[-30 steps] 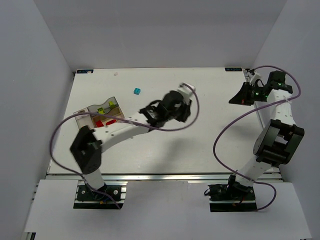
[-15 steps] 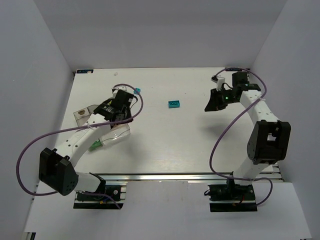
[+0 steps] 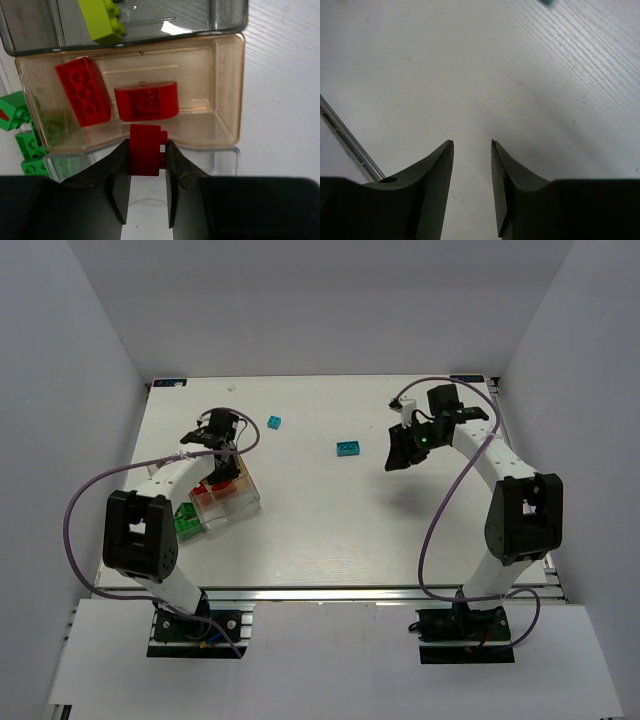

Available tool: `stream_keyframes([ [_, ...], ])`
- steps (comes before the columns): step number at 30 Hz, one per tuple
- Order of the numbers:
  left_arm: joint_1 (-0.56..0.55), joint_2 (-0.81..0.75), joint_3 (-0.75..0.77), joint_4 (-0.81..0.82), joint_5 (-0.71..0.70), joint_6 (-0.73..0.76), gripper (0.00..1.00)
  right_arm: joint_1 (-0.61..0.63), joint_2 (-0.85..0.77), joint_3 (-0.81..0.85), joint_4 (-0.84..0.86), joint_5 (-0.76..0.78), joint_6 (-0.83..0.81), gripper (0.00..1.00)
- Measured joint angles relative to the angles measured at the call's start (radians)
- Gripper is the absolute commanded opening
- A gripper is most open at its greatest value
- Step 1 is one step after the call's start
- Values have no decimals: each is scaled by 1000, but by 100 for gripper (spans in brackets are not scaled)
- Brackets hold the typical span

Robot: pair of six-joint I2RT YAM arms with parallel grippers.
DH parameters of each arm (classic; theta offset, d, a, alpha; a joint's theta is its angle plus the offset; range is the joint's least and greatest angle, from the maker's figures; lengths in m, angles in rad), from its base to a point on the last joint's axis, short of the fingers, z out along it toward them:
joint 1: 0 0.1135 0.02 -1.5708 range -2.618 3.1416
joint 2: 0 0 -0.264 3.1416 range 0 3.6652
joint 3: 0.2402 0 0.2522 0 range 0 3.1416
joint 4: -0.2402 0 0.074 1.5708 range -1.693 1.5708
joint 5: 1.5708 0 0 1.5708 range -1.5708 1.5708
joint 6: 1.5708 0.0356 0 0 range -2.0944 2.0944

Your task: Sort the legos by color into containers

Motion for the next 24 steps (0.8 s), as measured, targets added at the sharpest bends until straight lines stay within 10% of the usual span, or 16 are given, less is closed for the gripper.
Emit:
stream_keyframes([
  [3, 27, 49, 17, 11, 6, 18, 1, 9, 1, 0, 3, 18, -8, 48],
  [11, 79, 95, 50, 46, 28, 41, 60, 45, 110, 116, 2, 54, -52, 86],
  [24, 102, -38, 9, 71, 168, 38, 75, 103, 398, 407, 77, 110, -74, 89],
])
